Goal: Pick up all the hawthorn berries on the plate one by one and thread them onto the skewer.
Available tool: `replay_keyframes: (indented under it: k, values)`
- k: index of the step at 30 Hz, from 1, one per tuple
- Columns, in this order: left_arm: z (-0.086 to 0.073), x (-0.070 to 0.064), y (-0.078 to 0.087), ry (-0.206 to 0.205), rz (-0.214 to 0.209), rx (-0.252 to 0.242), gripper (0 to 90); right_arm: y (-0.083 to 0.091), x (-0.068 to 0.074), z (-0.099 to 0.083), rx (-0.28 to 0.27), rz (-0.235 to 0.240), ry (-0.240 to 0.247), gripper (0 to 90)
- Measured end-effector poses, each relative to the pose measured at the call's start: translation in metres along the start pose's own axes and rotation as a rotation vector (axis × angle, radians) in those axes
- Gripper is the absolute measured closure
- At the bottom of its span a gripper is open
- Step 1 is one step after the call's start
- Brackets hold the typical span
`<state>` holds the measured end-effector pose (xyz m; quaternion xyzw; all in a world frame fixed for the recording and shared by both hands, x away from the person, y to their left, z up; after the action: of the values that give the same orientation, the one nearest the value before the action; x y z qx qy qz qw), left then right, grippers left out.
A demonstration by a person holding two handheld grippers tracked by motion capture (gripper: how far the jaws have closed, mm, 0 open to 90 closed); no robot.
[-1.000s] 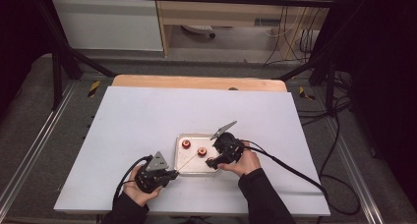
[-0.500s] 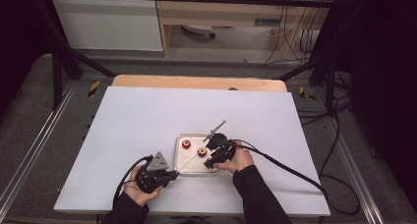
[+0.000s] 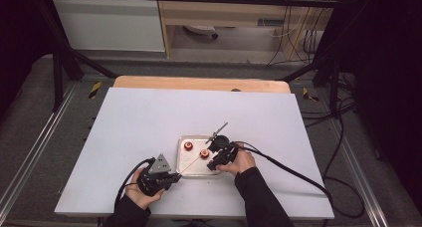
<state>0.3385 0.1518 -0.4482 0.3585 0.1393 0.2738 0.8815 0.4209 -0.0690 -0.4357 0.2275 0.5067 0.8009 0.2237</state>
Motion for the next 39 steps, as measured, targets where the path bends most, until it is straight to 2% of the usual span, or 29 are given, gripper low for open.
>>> replay_keyframes:
  k: [2, 8, 9, 10, 11, 14, 15, 16, 17, 18, 19, 20, 21, 22, 24, 25, 33, 35, 36, 39]
  values:
    - [0.000, 0.000, 0.001, 0.000, 0.002, -0.004, 88.0, 0.002, 0.000, 0.000, -0.012, 0.009, -0.017, 60.7]
    - [0.000, -0.001, 0.003, 0.006, 0.010, -0.028, 88.0, 0.019, -0.001, 0.001, -0.102, 0.014, -0.070, 60.8]
    - [0.000, -0.001, 0.003, 0.009, 0.012, -0.034, 88.0, 0.023, -0.001, 0.001, -0.120, 0.015, -0.080, 60.8]
    - [0.001, -0.001, 0.004, 0.010, 0.014, -0.037, 88.0, 0.029, -0.002, 0.001, -0.163, 0.018, -0.097, 60.8]
    - [0.001, -0.001, 0.004, 0.013, 0.015, -0.041, 88.0, 0.029, -0.002, 0.001, -0.163, 0.018, -0.097, 60.8]
    - [0.000, 0.000, 0.005, 0.022, 0.024, -0.051, 88.0, 0.035, -0.003, 0.000, -0.221, 0.034, -0.133, 60.9]
    - [0.000, 0.000, 0.006, 0.027, 0.027, -0.056, 88.0, 0.037, -0.004, -0.001, -0.236, 0.038, -0.144, 60.9]
    - [-0.001, -0.001, 0.008, 0.062, 0.041, -0.035, 88.0, 0.038, -0.004, -0.002, -0.252, 0.041, -0.154, 60.9]
    - [-0.001, -0.001, 0.008, 0.065, 0.043, -0.038, 88.0, 0.039, -0.005, -0.003, -0.270, 0.042, -0.166, 60.9]
    - [0.000, 0.001, 0.006, 0.040, 0.039, -0.063, 88.0, 0.041, -0.006, -0.003, -0.288, 0.046, -0.181, 60.9]
    - [0.000, 0.002, 0.006, 0.047, 0.042, -0.069, 88.0, 0.041, -0.008, -0.004, -0.314, 0.047, -0.189, 60.9]
    - [0.000, 0.002, 0.007, 0.053, 0.044, -0.072, 88.0, 0.043, -0.010, -0.005, -0.361, 0.060, -0.221, 60.9]
    - [0.000, 0.002, 0.007, 0.057, 0.047, -0.076, 88.0, 0.043, -0.010, -0.005, -0.361, 0.060, -0.221, 60.9]
    - [0.000, 0.002, 0.007, 0.062, 0.051, -0.079, 88.0, 0.044, -0.012, -0.006, -0.400, 0.067, -0.242, 60.9]
    - [-0.001, 0.002, 0.007, 0.073, 0.055, -0.085, 88.0, 0.044, -0.013, -0.006, -0.419, 0.070, -0.253, 60.9]
    - [-0.001, 0.002, 0.007, 0.080, 0.060, -0.089, 88.0, 0.045, -0.014, -0.006, -0.465, 0.078, -0.276, 60.9]
    - [-0.002, 0.001, 0.008, 0.112, 0.080, -0.117, 87.9, 0.050, -0.016, -0.004, -0.653, 0.117, -0.363, 61.0]
    - [-0.002, 0.000, 0.007, 0.120, 0.084, -0.123, 87.9, 0.049, -0.016, -0.004, -0.690, 0.126, -0.380, 61.0]
    - [-0.002, 0.000, 0.007, 0.125, 0.086, -0.128, 87.9, 0.049, -0.016, -0.004, -0.690, 0.126, -0.380, 61.0]
    - [-0.001, -0.002, 0.005, 0.140, 0.089, -0.140, 87.9, 0.047, -0.016, -0.004, -0.757, 0.149, -0.410, 61.0]
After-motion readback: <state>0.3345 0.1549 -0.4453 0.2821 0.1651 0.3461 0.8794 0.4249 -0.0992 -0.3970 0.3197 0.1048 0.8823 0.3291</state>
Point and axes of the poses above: each handheld gripper's, and its own axes: y roughly backward along the jaws, z roughly out of its top, x roughly to its left, the point moved 2 cm from there along -y, roughly forward along the jaws, and after that the axes turned 1 degree about x, right-handed, at the moved point
